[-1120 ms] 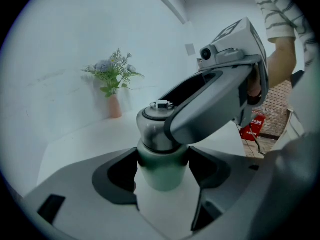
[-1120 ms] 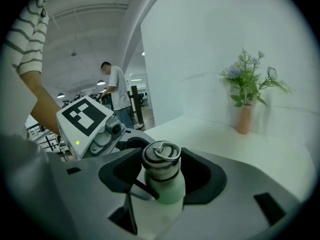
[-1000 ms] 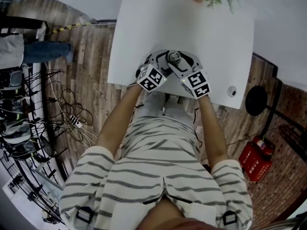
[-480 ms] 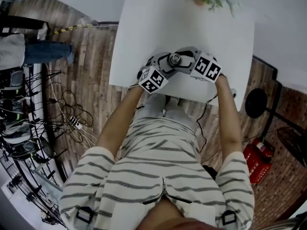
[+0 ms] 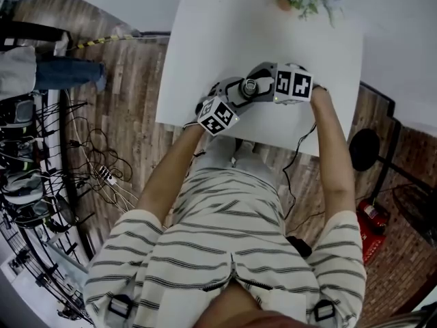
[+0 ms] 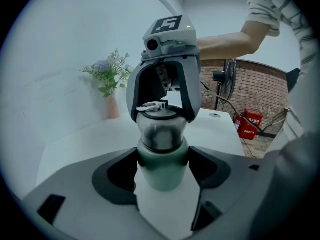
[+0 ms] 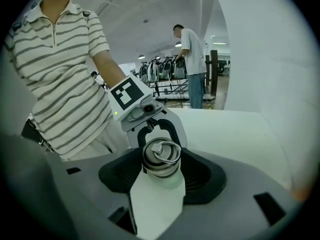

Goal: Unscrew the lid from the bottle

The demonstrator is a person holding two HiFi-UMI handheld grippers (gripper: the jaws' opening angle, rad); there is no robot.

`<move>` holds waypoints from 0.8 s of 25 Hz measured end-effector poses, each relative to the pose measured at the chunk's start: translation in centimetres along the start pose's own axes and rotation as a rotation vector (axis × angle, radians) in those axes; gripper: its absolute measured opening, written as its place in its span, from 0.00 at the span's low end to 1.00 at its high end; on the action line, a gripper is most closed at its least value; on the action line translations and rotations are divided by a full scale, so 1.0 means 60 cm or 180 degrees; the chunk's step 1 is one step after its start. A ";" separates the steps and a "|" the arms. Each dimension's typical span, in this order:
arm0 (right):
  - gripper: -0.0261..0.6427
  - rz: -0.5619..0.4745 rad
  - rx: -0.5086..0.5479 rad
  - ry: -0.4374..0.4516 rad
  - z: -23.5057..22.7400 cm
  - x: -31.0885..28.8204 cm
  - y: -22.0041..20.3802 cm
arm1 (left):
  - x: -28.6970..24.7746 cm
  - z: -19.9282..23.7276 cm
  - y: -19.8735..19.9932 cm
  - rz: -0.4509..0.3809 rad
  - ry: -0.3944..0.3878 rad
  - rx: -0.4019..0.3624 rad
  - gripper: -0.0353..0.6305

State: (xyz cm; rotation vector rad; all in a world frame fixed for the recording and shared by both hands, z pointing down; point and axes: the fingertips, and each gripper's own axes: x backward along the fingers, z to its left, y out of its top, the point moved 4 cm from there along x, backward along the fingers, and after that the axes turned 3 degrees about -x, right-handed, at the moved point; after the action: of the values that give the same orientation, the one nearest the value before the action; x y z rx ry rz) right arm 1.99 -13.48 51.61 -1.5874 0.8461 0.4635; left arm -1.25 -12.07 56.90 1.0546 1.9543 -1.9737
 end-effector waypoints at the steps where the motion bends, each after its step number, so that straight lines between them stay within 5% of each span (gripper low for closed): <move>1: 0.41 0.0043 0.0021 0.0044 -0.001 0.000 0.000 | -0.001 0.001 0.000 0.0001 0.0000 0.0002 0.53; 12: 0.44 0.0014 -0.0145 0.0035 -0.007 -0.002 0.002 | -0.001 0.002 -0.002 0.0018 -0.0003 -0.0004 0.53; 16: 0.61 -0.0378 -0.0360 -0.0213 -0.002 0.000 0.009 | -0.003 0.002 -0.001 0.0014 -0.0003 -0.0003 0.53; 20: 0.61 -0.0820 -0.0462 -0.0772 0.005 0.017 0.018 | -0.002 0.002 -0.002 0.0015 -0.0001 0.0002 0.53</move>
State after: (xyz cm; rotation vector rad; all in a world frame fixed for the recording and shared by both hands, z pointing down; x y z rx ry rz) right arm 1.92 -13.47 50.13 -1.7046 0.4250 0.5275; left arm -1.28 -12.21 57.08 1.0581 1.9494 -1.9721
